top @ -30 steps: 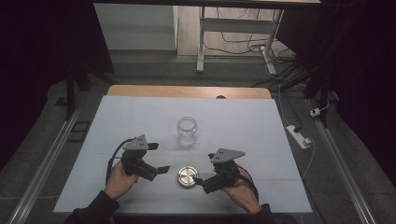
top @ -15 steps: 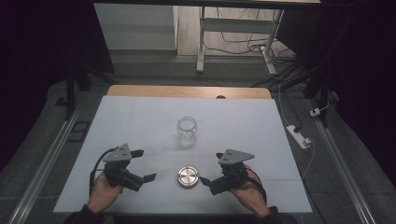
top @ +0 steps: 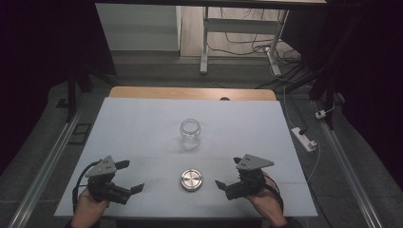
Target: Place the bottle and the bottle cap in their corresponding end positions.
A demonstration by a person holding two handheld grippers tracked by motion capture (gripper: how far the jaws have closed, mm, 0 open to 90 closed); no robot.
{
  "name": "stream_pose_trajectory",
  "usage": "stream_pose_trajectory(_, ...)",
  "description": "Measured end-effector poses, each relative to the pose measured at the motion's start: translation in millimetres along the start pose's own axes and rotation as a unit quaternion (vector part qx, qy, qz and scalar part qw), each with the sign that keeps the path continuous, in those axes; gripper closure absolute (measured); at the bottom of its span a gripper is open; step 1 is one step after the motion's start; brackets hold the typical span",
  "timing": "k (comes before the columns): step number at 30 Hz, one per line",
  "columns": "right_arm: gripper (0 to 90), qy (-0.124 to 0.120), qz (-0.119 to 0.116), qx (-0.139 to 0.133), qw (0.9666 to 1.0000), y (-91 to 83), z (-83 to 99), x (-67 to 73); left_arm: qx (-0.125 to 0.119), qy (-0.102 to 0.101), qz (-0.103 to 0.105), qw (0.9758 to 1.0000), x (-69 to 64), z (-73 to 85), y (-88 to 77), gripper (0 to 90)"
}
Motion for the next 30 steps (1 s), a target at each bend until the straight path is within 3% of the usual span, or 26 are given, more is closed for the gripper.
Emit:
stream_pose_trajectory(12,0.0,0.031,0.040,-0.006,0.9987,-29.1,18.9,-17.2,-0.005,-0.027,-0.038,0.9989,8.4,24.0,-26.0,0.0)
stream_pose_trajectory(30,0.0,0.071,0.089,-0.010,0.9934,-63.4,48.5,-35.9,0.004,-0.057,-0.078,0.9953,15.3,50.7,-43.3,0.0)
Point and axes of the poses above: each handheld gripper's, and its own axes: y roughly forward along the jaws, z roughly out of its underside, x roughly to its left, the point moved 4 cm from there along y, roughly forward along the jaws
